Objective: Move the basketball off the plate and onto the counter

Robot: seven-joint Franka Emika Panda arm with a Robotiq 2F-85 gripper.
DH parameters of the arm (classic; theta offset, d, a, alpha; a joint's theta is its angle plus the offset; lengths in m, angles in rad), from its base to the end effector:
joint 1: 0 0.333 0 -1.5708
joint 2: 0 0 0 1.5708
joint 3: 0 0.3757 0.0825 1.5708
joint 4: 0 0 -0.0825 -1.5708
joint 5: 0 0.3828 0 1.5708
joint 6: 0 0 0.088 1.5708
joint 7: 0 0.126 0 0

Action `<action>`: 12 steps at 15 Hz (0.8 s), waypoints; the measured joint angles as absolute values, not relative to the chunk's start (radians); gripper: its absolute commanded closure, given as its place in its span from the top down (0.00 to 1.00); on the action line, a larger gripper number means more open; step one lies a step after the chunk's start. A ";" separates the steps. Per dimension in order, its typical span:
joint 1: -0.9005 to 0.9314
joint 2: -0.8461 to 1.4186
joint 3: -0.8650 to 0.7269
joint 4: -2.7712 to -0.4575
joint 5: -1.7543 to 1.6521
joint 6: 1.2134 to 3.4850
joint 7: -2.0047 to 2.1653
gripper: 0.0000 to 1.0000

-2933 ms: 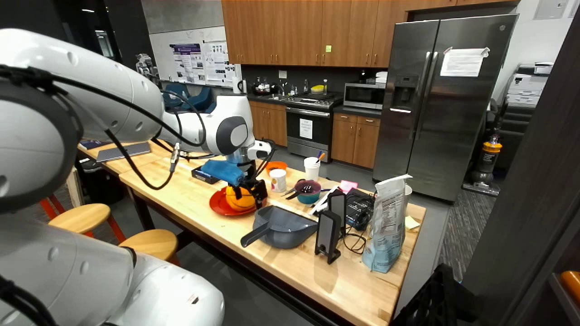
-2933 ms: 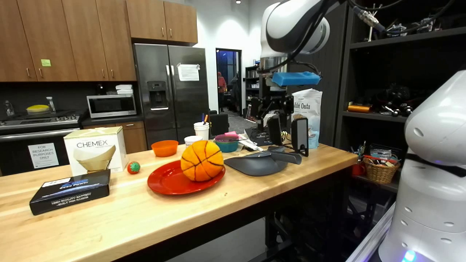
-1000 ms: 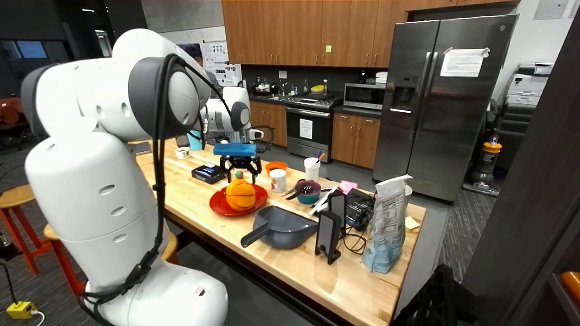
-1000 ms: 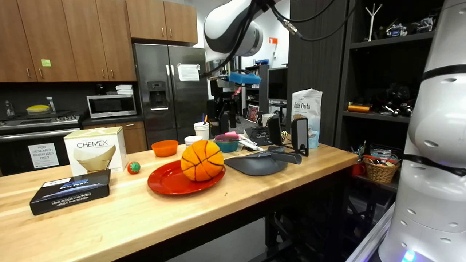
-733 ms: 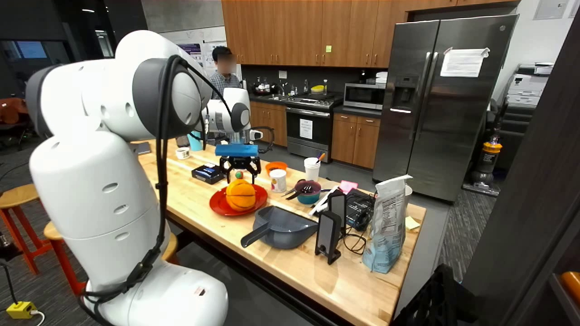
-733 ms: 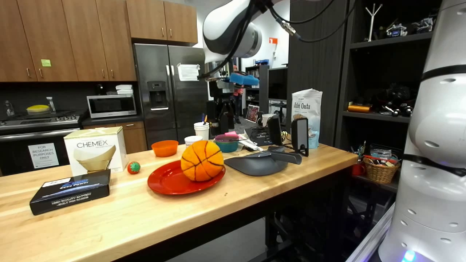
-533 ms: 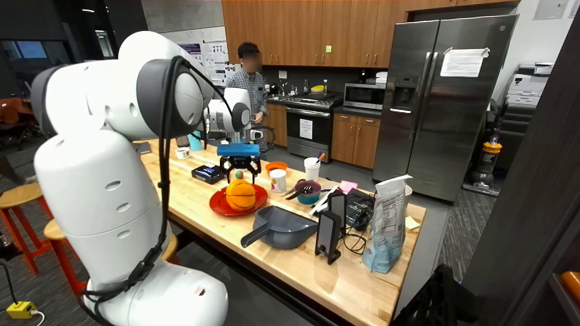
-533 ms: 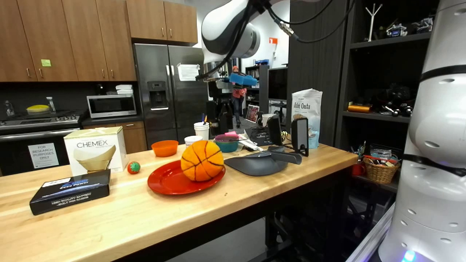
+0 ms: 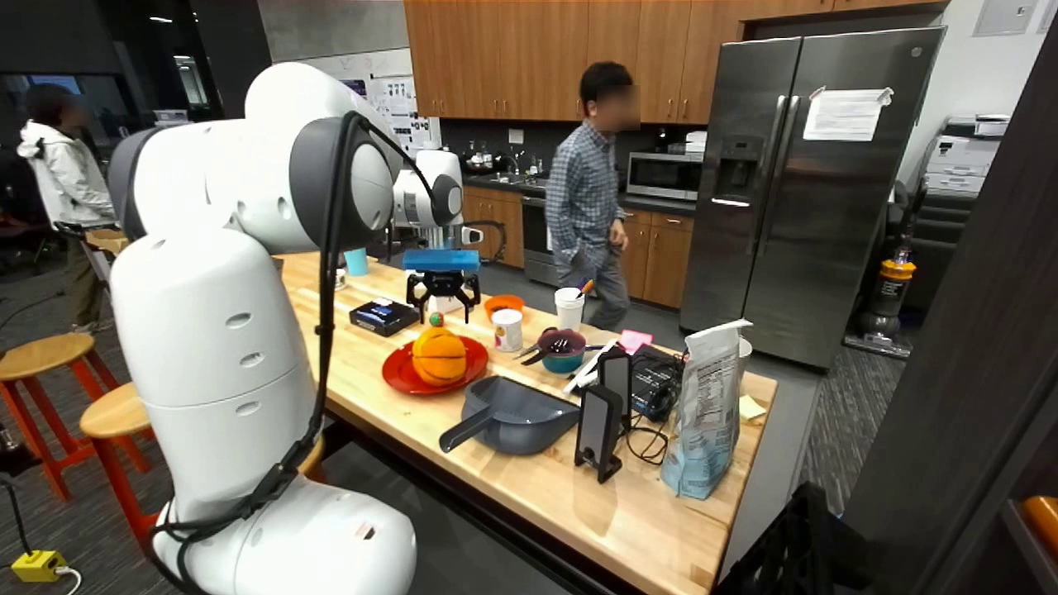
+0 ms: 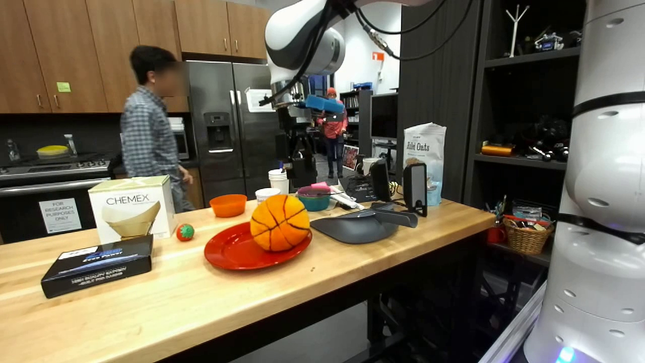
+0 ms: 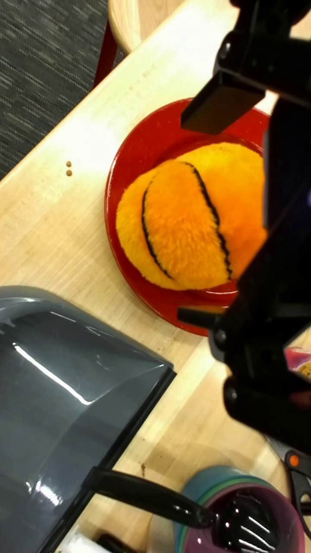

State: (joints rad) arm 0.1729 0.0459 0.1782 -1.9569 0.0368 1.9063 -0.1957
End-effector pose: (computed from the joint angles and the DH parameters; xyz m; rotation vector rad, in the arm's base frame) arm 0.5225 0.1935 0.4858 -2.9935 -0.8176 0.1534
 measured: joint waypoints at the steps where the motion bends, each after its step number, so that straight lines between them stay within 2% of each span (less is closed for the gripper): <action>1: 0.173 0.058 0.179 -1.943 0.037 1.903 -0.206 1.00; 12: 0.173 0.155 0.187 -1.921 0.099 1.928 -0.346 1.00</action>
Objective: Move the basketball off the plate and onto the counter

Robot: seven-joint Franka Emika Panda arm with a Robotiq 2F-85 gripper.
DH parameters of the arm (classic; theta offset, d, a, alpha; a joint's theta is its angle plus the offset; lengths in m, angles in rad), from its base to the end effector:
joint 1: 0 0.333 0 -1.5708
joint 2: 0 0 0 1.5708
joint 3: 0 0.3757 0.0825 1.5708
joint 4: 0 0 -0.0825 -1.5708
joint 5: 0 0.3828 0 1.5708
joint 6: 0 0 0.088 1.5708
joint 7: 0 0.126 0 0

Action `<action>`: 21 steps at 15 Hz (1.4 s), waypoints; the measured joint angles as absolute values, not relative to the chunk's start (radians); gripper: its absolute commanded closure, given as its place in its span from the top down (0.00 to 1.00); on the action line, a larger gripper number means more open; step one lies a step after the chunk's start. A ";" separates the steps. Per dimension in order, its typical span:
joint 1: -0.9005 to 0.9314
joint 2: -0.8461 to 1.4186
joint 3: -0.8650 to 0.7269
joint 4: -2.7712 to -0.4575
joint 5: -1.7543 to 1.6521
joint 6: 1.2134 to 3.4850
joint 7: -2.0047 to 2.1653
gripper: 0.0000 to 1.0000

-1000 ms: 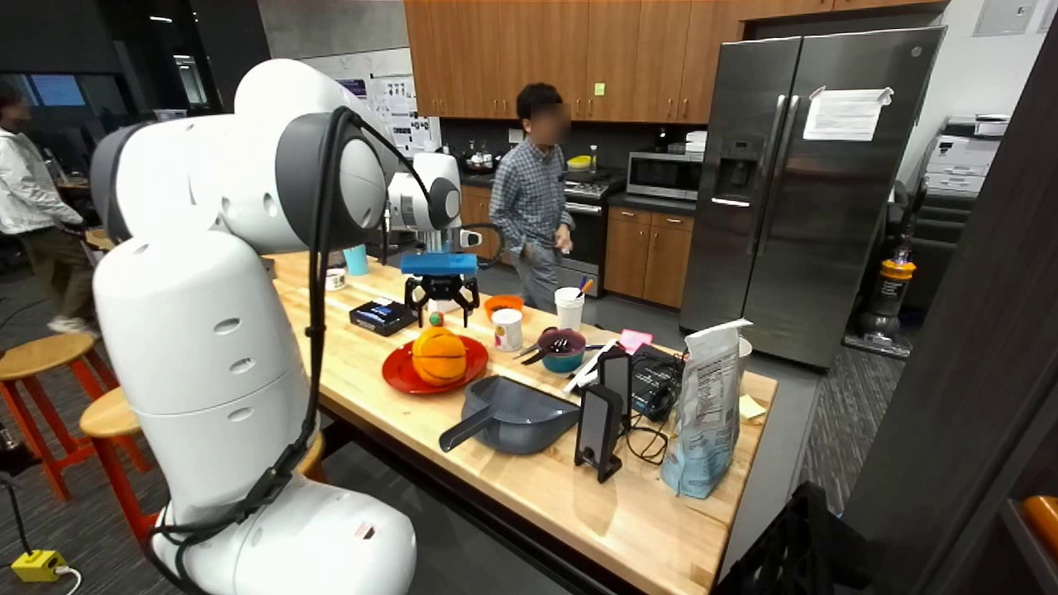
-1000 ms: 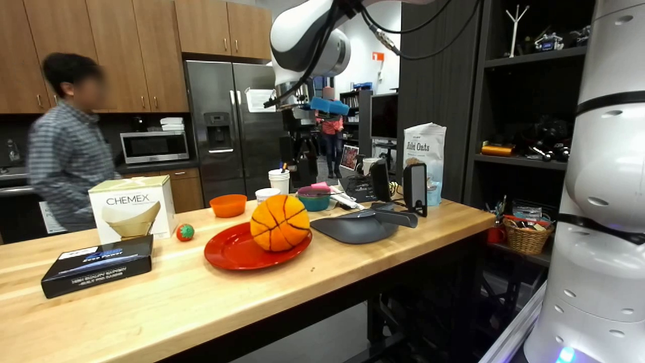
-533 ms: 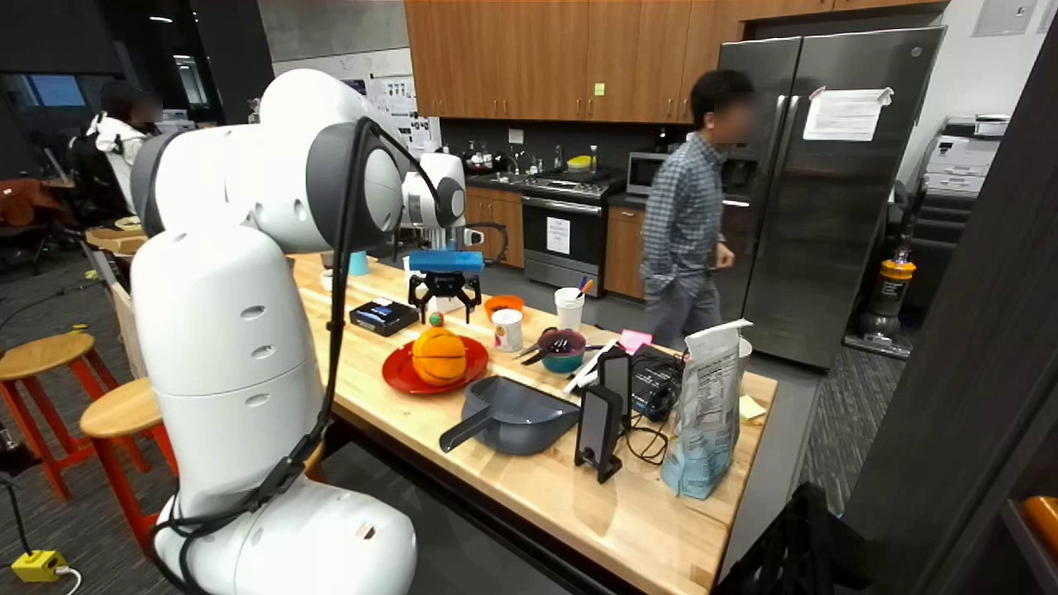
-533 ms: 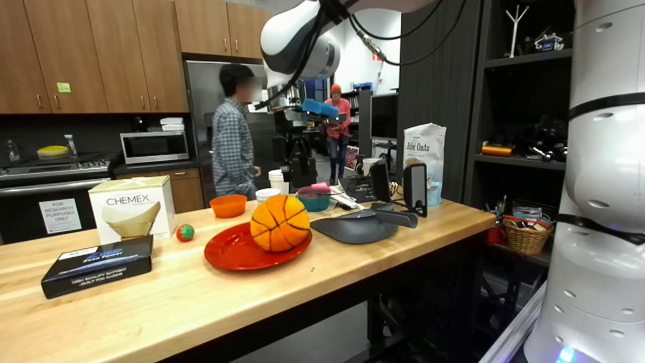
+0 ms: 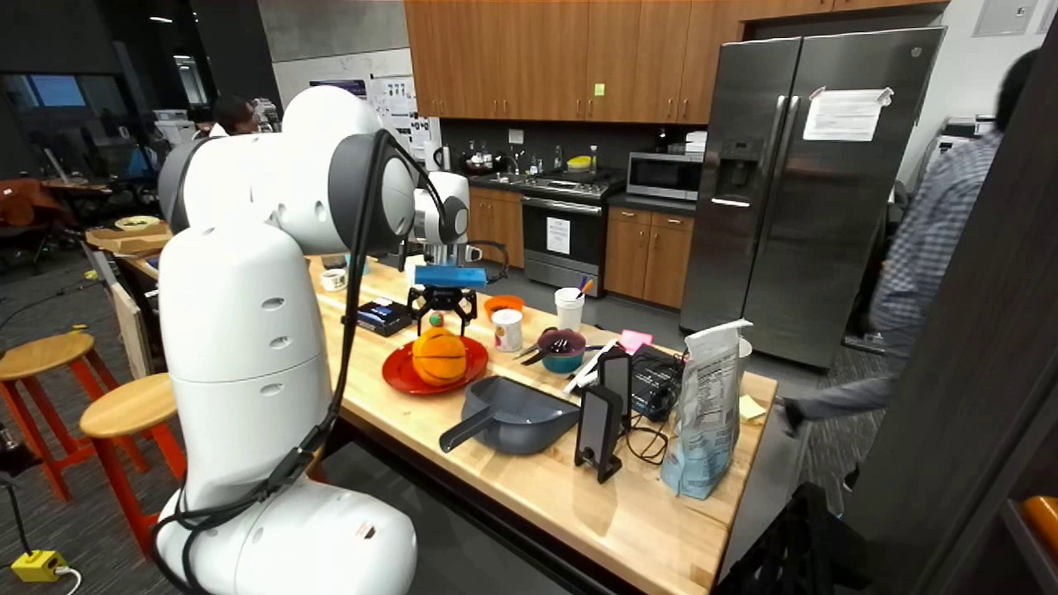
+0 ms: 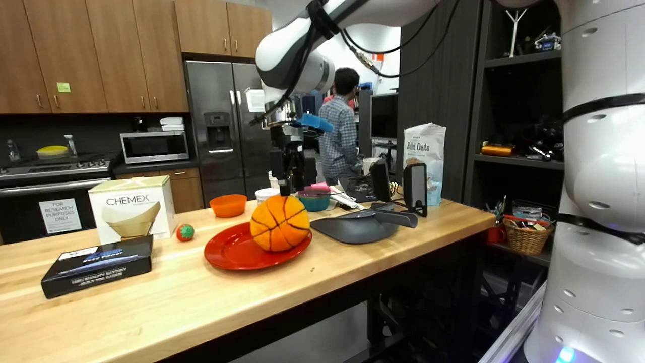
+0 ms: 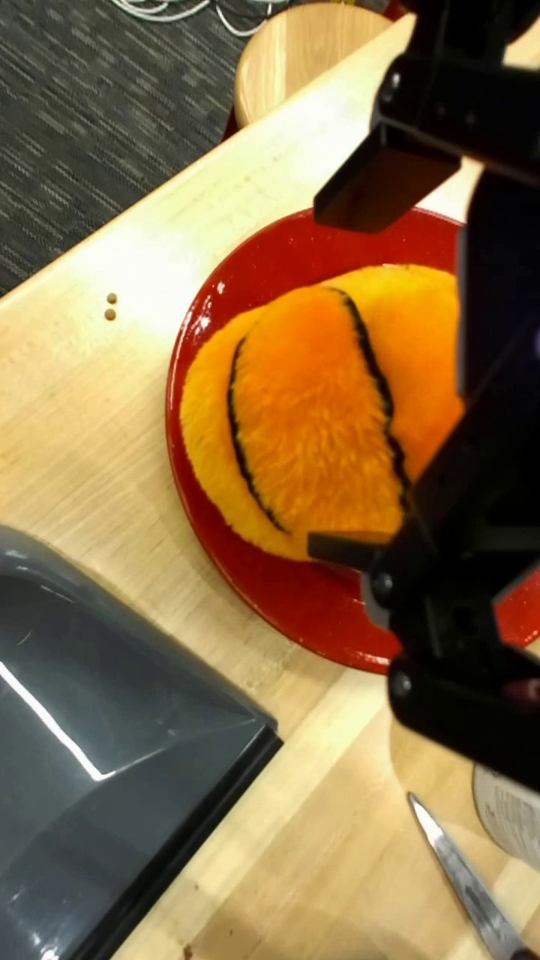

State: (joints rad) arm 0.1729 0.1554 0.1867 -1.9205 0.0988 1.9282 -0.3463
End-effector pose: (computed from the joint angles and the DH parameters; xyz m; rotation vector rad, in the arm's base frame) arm 0.5442 0.2091 0.4429 -2.8509 -0.9836 0.2211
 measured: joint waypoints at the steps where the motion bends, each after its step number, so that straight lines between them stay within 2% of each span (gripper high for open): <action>1: 0.173 0.162 0.191 -1.921 0.101 1.932 -0.355 1.00; 21: 0.173 0.196 0.218 -1.998 0.099 2.016 -0.384 1.00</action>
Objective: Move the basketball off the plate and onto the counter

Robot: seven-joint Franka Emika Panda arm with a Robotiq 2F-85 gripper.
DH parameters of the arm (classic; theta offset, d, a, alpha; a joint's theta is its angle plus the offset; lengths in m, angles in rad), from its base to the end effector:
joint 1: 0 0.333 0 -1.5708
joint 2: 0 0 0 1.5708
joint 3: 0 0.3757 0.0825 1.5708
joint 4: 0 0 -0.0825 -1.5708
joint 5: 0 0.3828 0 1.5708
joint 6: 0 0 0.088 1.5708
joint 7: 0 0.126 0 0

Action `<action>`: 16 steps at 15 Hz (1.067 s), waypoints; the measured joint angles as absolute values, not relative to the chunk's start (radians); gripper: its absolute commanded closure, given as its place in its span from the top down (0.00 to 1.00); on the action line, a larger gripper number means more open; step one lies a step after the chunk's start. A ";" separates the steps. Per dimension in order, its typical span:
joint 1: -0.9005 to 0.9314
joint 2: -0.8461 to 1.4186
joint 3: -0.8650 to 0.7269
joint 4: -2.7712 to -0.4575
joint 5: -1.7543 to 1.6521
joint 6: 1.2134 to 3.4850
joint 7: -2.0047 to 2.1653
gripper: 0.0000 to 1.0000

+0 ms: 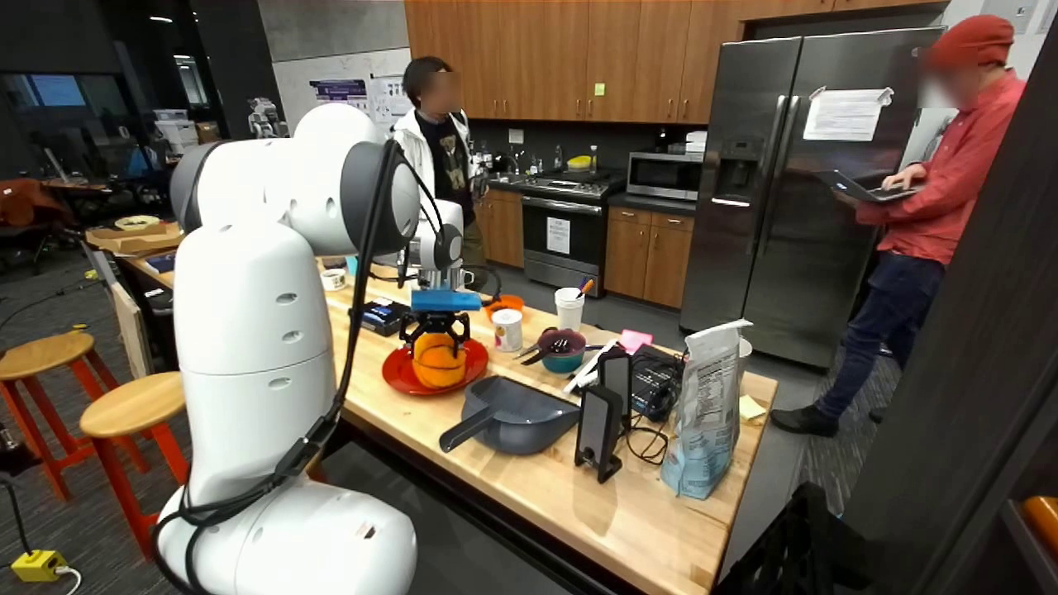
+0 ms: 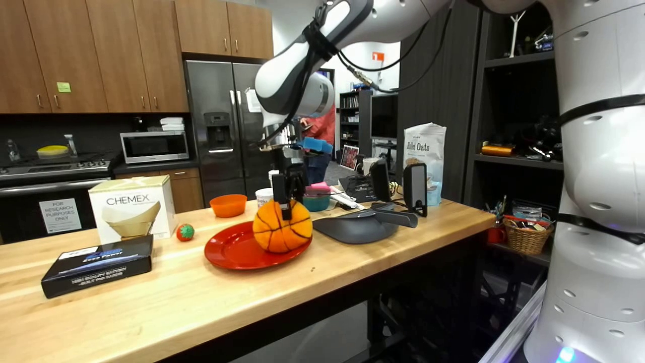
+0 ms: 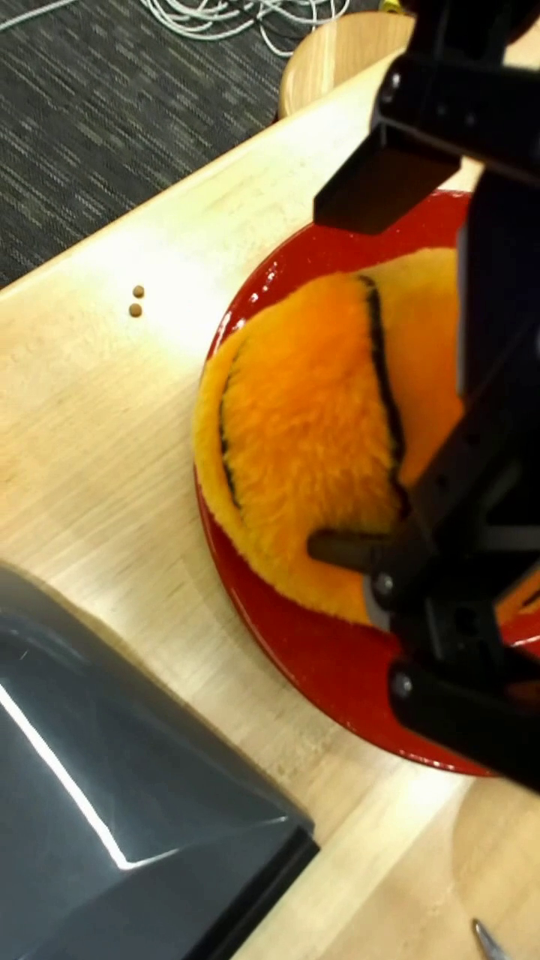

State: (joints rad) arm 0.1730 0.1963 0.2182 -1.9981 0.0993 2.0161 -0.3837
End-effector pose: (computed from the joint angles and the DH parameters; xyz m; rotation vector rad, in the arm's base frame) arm 0.5327 0.2226 0.3924 -2.8082 -1.0632 0.2636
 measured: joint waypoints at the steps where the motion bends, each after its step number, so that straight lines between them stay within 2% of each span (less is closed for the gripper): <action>1: 0.173 0.196 0.218 -2.000 0.098 2.017 -0.384 1.00; 4: 0.173 0.196 0.218 -2.005 0.076 2.028 -0.375 0.98; 5: 0.173 0.196 0.218 -2.007 0.065 2.038 -0.366 0.74; 7: 0.173 0.196 0.218 -2.010 0.048 2.056 -0.347 0.71; 8: 0.173 0.197 0.217 -2.011 0.041 2.062 -0.339 0.65; 12: 0.173 0.196 0.217 -2.014 0.022 2.079 -0.316 0.34; 16: 0.173 0.196 0.217 -2.014 0.021 2.083 -0.307 0.09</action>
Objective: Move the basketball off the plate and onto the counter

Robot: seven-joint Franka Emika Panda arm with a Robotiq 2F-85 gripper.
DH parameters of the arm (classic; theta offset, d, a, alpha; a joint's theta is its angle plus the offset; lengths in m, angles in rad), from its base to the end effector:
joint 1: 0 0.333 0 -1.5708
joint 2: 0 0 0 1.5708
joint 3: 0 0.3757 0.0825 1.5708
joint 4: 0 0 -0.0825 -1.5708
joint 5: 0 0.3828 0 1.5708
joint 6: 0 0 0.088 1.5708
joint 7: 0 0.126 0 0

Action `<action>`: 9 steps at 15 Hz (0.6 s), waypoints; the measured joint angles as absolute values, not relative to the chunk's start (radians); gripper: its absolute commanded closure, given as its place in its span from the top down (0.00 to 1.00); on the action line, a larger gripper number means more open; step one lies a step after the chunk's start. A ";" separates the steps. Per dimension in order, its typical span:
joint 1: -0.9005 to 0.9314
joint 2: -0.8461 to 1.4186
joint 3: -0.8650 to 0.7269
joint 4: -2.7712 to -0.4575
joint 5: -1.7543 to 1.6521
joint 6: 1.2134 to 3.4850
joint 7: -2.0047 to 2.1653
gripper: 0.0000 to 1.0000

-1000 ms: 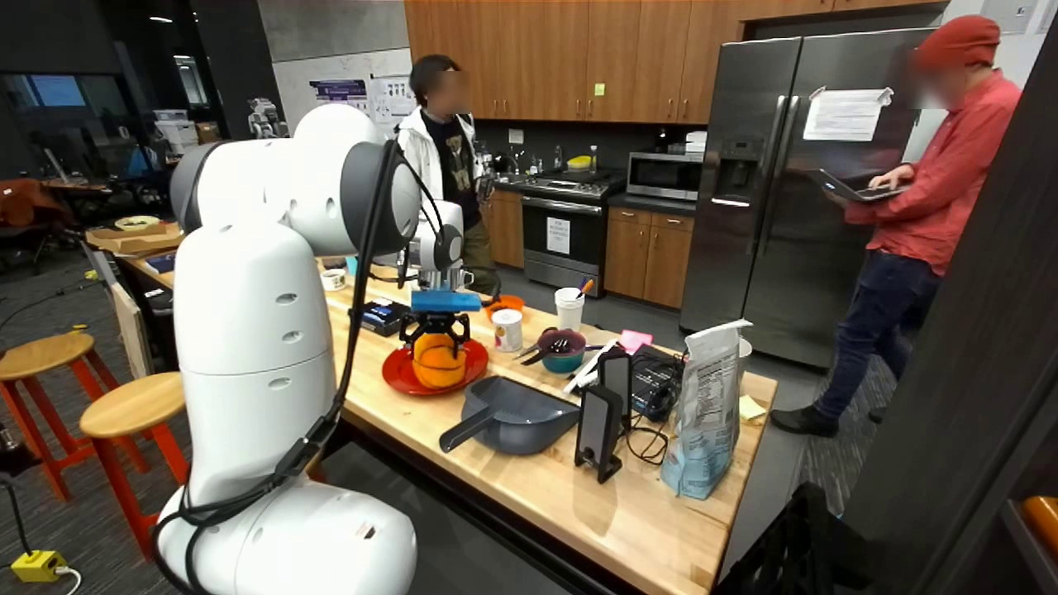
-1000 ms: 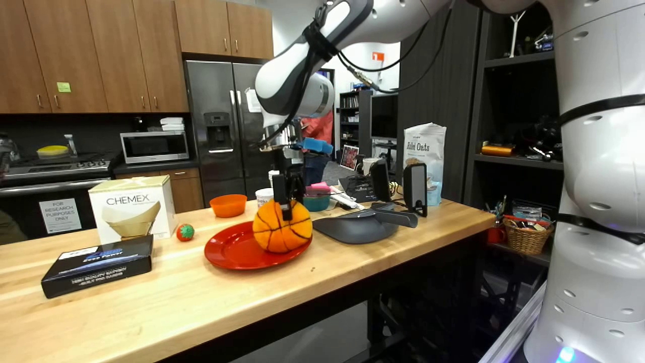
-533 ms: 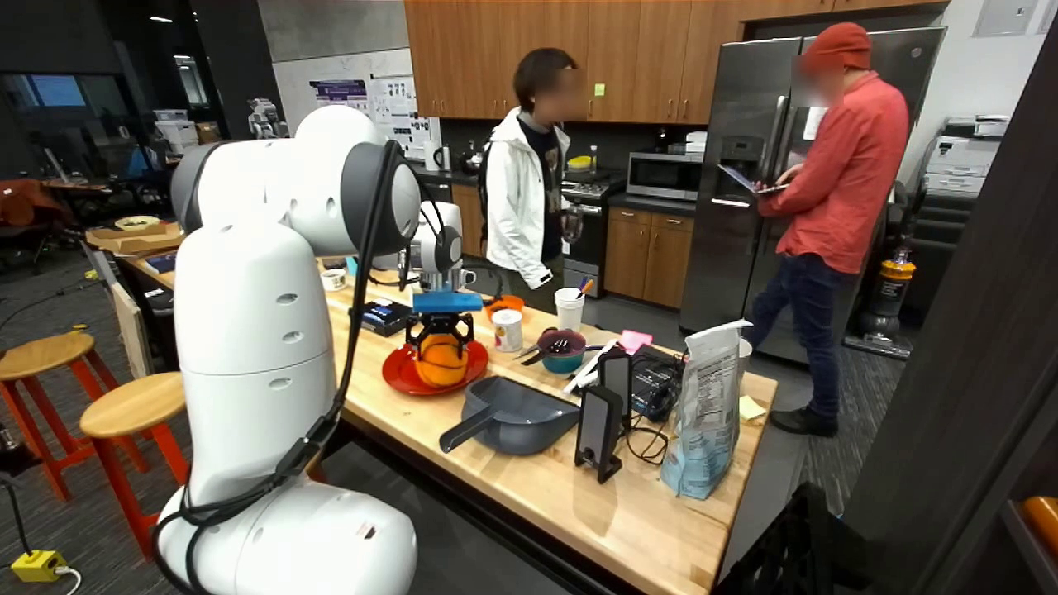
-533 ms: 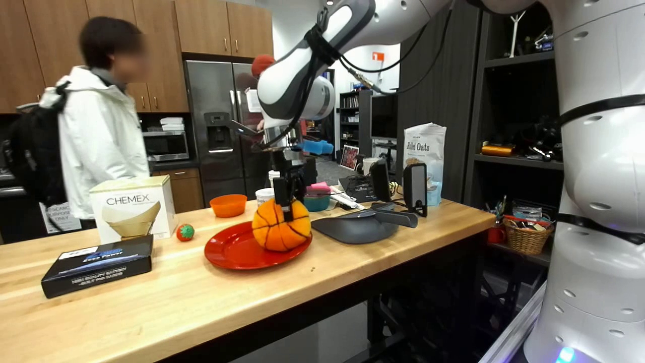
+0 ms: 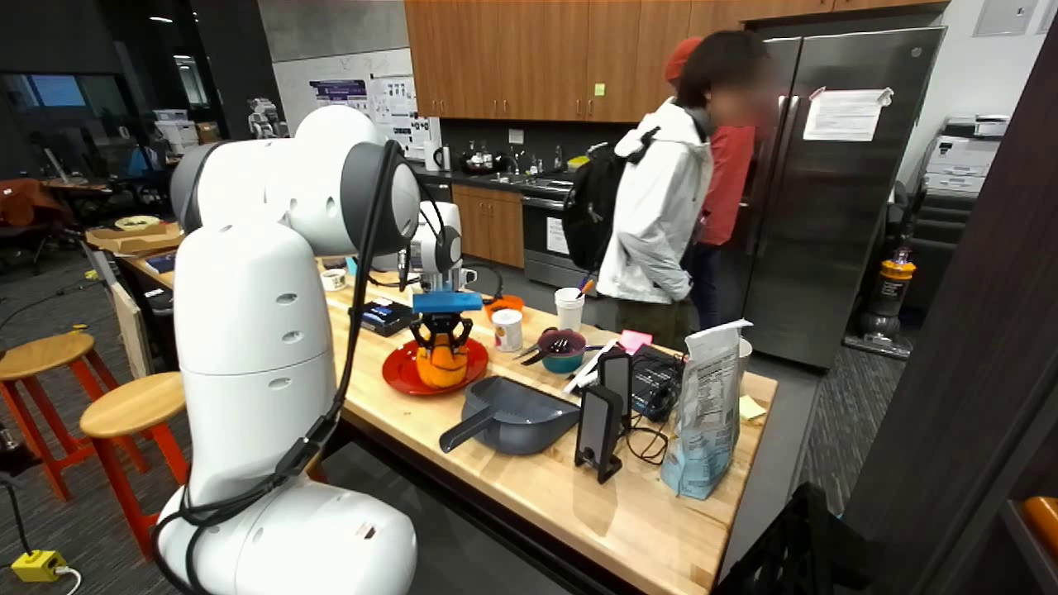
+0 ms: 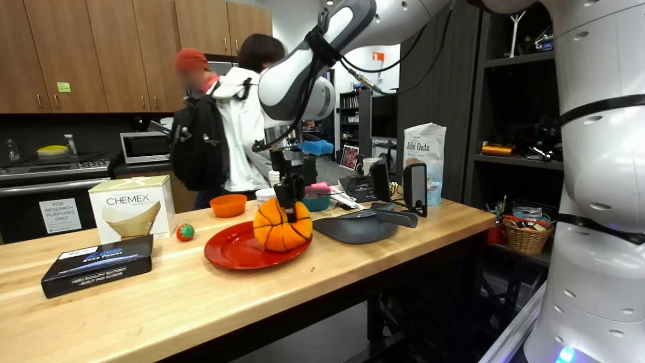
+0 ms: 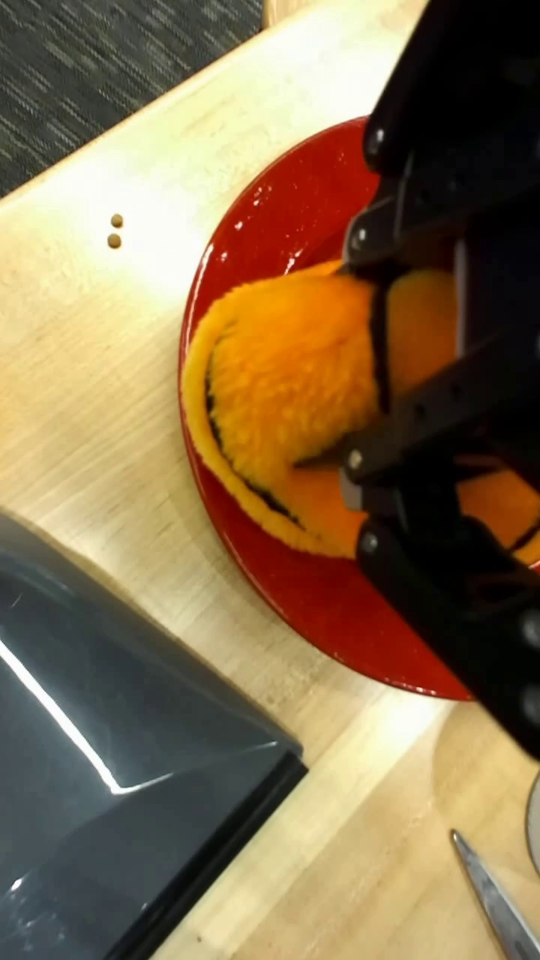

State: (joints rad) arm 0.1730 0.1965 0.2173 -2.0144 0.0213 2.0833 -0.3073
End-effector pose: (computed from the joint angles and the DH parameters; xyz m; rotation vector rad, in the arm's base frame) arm 0.5391 0.2182 0.3894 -2.9018 -1.0339 0.1937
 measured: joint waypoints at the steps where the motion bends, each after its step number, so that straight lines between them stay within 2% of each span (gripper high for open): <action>1: 0.173 0.196 0.217 -2.014 0.021 2.084 -0.306 0.05; 9: 0.175 0.193 0.218 -2.014 0.013 2.094 -0.302 0.05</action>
State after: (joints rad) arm 0.1748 0.1932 0.2176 -2.0145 0.0132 2.0944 -0.3023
